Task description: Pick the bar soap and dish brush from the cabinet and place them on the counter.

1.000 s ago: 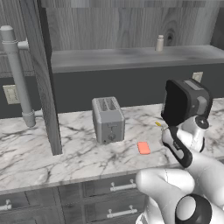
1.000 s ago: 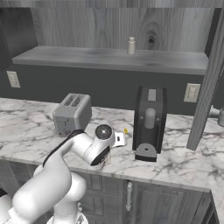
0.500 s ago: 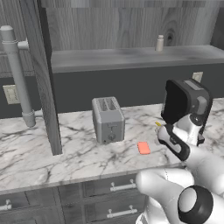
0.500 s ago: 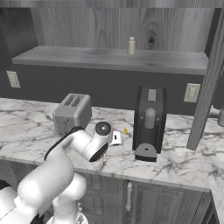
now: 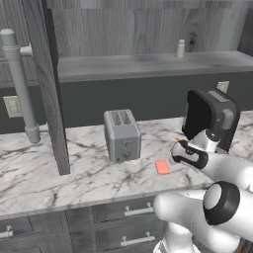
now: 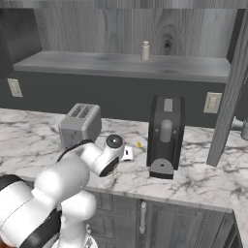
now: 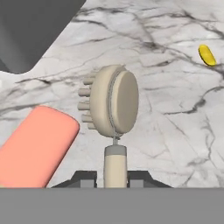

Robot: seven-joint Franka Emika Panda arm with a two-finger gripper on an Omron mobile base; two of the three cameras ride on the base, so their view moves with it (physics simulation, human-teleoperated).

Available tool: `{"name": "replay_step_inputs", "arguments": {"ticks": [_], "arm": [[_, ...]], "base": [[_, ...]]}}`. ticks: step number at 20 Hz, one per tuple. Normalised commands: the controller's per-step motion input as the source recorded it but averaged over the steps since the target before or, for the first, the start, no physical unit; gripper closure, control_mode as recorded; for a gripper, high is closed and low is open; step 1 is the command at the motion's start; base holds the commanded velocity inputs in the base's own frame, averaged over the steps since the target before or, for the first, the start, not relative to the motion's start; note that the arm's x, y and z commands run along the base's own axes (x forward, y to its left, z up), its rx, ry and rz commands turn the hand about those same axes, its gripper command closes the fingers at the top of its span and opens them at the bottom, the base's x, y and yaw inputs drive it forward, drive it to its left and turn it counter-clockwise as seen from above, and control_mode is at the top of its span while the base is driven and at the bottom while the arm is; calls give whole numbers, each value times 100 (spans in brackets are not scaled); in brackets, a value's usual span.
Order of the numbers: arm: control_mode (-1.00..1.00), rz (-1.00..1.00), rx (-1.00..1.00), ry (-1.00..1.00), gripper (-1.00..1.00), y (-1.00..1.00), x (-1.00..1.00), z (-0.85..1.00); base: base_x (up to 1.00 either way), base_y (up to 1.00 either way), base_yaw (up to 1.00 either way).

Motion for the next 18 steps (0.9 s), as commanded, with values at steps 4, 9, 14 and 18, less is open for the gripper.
{"name": "replay_step_inputs", "arguments": {"ticks": [4,9,14,18], "arm": [[-100,-8,0,-11,100,25,7,-82],[-100,-7,0,-11,100,24,9,-76],[-100,-7,0,-11,-100,28,10,-79],[-100,-7,0,-9,-100,18,4,-48]], "base": [[0,0,0],[0,0,0],[0,0,0],[0,0,0]]}}
